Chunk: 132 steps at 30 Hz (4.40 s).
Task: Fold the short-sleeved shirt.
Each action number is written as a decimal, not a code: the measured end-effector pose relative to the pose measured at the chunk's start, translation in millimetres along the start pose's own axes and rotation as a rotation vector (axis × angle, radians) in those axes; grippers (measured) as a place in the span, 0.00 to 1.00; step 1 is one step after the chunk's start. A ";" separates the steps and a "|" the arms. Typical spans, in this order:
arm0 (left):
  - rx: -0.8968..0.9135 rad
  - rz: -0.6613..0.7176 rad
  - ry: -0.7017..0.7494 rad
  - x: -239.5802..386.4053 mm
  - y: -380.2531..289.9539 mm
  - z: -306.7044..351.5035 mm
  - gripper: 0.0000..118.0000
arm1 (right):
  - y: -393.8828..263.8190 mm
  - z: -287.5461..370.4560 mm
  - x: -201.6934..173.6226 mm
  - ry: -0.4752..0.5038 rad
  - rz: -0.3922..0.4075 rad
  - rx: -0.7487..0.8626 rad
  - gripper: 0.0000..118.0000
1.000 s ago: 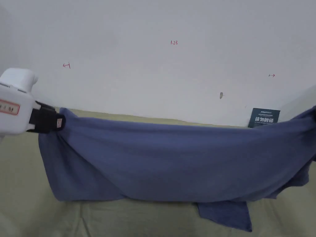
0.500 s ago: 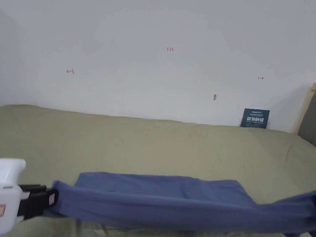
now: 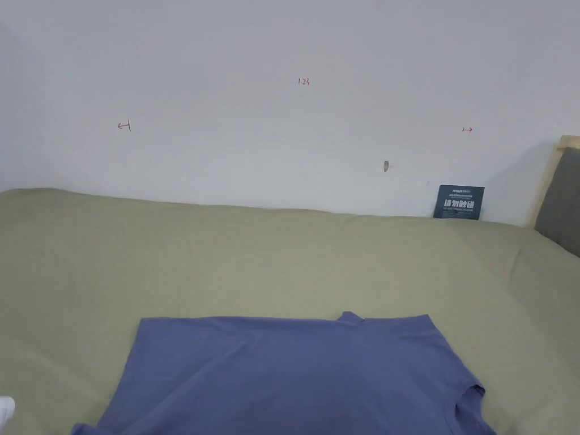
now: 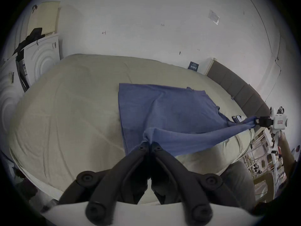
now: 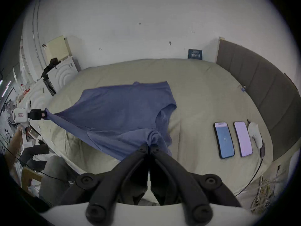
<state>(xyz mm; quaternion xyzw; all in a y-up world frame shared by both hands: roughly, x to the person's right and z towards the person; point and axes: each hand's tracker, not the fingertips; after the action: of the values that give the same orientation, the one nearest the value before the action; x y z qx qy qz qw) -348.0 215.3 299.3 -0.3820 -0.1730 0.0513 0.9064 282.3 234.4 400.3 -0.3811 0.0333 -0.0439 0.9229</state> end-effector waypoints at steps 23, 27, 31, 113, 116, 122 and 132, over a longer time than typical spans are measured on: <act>0.052 0.189 0.134 -19.4 -77.4 4.4 0.71 | -61.4 -33.4 -9.8 -0.152 -0.003 -0.068 0.85; 0.220 0.168 0.203 16.0 -66.1 37.7 0.70 | -46.3 -1.2 -36.7 -0.136 -0.004 0.177 0.85; 0.328 0.130 0.247 60.3 -62.6 65.8 0.50 | -45.3 27.4 -64.4 -0.116 -0.049 0.379 0.61; 0.008 0.123 0.237 -4.7 32.7 -94.2 0.36 | 57.0 -165.6 21.3 -0.140 -0.030 0.051 0.80; 0.221 0.074 0.210 20.3 14.4 -46.7 0.69 | 37.3 -109.3 2.1 -0.094 0.033 0.264 0.79; 0.309 0.039 0.237 59.3 -29.2 4.2 0.06 | -9.7 -47.9 -33.2 -0.064 0.081 0.336 0.00; 0.106 0.100 0.203 30.7 -64.7 -16.1 0.00 | -53.3 -43.8 -42.4 -0.077 0.107 0.264 0.00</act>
<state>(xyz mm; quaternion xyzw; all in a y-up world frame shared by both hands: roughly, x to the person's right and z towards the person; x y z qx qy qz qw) -316.1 165.8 343.2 -0.3449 -0.0582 0.0665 0.9345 233.0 170.7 408.2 -0.2554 0.0118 0.0160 0.9666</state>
